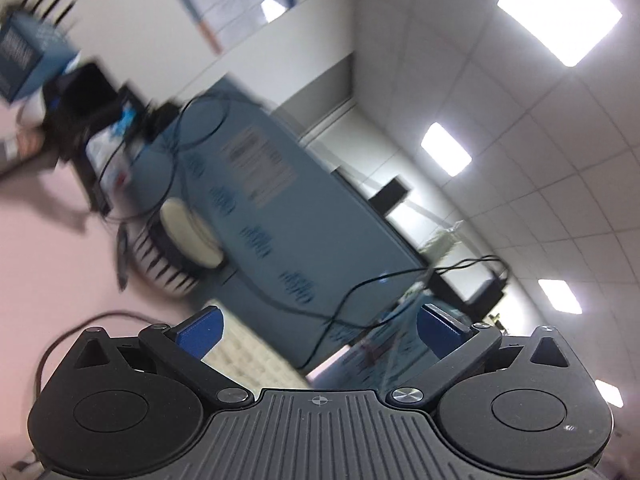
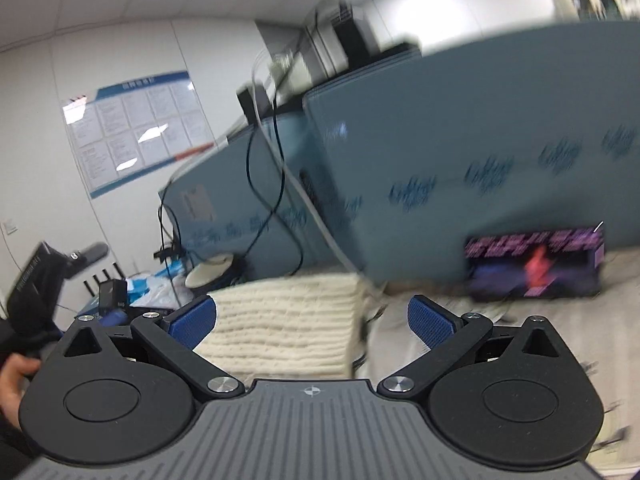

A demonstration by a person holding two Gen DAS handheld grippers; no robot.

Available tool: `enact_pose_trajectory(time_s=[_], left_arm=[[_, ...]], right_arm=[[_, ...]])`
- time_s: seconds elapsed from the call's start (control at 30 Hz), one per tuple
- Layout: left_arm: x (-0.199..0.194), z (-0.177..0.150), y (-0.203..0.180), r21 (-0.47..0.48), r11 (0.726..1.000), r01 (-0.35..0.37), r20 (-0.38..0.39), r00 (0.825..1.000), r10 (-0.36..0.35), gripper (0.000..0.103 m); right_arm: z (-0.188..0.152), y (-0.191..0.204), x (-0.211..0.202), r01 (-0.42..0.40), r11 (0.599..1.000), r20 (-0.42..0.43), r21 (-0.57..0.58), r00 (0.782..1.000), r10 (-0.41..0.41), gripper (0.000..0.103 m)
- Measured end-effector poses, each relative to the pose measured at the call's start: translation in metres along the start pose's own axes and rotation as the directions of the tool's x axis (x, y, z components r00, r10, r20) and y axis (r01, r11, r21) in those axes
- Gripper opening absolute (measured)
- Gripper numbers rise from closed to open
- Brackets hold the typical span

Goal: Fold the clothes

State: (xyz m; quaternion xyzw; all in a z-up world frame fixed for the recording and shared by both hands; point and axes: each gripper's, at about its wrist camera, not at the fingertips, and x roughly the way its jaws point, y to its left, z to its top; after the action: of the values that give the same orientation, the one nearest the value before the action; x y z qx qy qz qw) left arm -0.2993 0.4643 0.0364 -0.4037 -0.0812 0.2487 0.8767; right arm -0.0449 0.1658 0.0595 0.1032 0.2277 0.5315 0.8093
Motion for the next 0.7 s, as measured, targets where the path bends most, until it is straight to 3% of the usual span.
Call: enact_pose_trajectory(time_s=[0.2, 0.37, 0.47, 0.6, 0.7], left_arm=[[0.049, 0.007, 0.047, -0.101, 0.994, 0.046, -0.121, 0.991, -0.058, 0.103], [0.101, 0.011, 0.059, -0.114, 0.991, 0.065, -0.23, 0.969, -0.09, 0.103], [0.123, 0.013, 0.054, -0.083, 0.993, 0.086, -0.279, 0.955, -0.106, 0.103], [0.13, 0.013, 0.039, -0.062, 0.971, 0.23, -0.293, 0.926, -0.238, 0.103], [0.142, 0.008, 0.025, 0.048, 0.982, 0.182, -0.347, 0.925, -0.155, 0.099]], right_arm=[[-0.012, -0.012, 0.057, -0.055, 0.995, -0.097, 0.08, 0.993, 0.063, 0.103], [-0.021, -0.025, 0.095, -0.082, 0.992, -0.135, 0.099, 0.986, 0.095, 0.103], [-0.026, -0.029, 0.113, -0.125, 0.985, -0.154, 0.116, 0.978, 0.142, 0.102], [-0.03, -0.03, 0.132, -0.178, 0.975, -0.175, 0.132, 0.964, 0.199, 0.101], [-0.031, -0.034, 0.138, -0.207, 0.965, -0.156, 0.161, 0.96, 0.232, 0.101]])
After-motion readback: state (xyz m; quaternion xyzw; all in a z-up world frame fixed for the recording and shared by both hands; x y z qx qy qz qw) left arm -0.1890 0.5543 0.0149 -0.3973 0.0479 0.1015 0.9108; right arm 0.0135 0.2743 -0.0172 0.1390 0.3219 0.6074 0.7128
